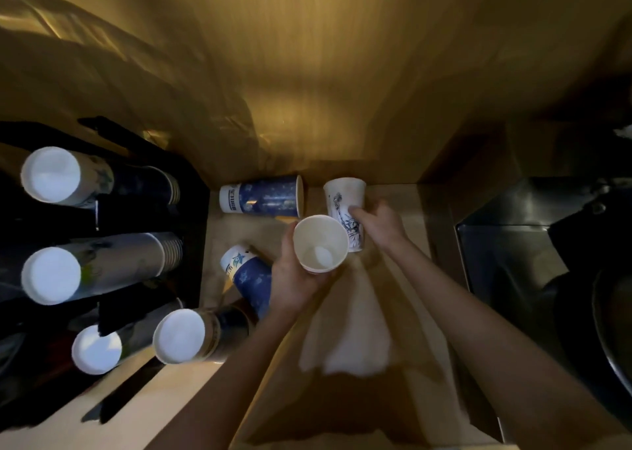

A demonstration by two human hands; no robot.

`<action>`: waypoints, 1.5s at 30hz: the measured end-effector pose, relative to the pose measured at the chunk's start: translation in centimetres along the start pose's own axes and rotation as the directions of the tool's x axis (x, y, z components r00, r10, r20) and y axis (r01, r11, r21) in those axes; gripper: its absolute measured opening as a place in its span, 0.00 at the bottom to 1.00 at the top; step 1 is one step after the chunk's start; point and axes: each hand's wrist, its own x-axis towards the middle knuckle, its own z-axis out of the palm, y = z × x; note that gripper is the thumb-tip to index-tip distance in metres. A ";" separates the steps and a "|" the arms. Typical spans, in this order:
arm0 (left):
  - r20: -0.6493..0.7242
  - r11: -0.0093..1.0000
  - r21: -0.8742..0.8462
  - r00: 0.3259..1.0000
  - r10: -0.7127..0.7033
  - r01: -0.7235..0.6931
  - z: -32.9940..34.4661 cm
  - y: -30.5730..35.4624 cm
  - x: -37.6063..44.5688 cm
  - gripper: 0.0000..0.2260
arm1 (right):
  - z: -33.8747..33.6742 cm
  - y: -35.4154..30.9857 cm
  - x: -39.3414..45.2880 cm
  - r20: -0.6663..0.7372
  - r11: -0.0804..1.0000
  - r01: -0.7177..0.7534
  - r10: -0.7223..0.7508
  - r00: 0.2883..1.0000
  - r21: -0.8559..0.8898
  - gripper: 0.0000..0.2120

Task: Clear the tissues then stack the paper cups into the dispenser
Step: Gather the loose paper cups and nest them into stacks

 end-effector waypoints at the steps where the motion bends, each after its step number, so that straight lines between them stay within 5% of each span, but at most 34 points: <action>1: 0.001 1.000 -0.007 1.000 0.001 -0.001 0.1 0.1 0.0 0.39 | 0.4 0.1 0.3 0.006 0.998 -0.040 0.040 0.999 0.041 0.26; 9: 0.006 0.999 -0.039 1.000 -0.022 0.022 0.2 1.0 -0.1 0.37 | 2.6 1.0 1.8 0.065 0.975 -0.158 0.150 0.987 0.154 0.33; 22: 0.008 0.999 -0.036 0.999 -0.033 0.033 0.3 0.5 -0.1 0.37 | -3.3 -2.7 -1.5 -0.056 0.981 0.176 -0.171 0.984 0.085 0.36; 27: -0.010 0.998 -0.001 0.998 -0.063 0.063 0.5 0.3 0.0 0.38 | -5.1 -6.0 -5.5 -0.152 0.887 0.348 -0.315 0.937 0.305 0.38; 31: -0.013 0.998 -0.024 0.998 -0.065 0.064 0.5 0.3 0.0 0.36 | -3.0 -5.9 -8.1 -0.122 0.817 0.315 -0.294 0.948 0.483 0.34; 42: 0.013 0.997 -0.053 0.999 -0.051 0.052 0.4 0.7 -0.1 0.37 | 2.1 -0.1 -9.3 -0.115 0.917 0.398 -0.394 0.912 0.017 0.40; 45: 0.001 0.996 -0.078 0.999 -0.052 0.052 0.5 0.9 -0.1 0.36 | 2.0 0.0 -9.4 -0.099 0.915 0.402 -0.398 0.912 0.031 0.39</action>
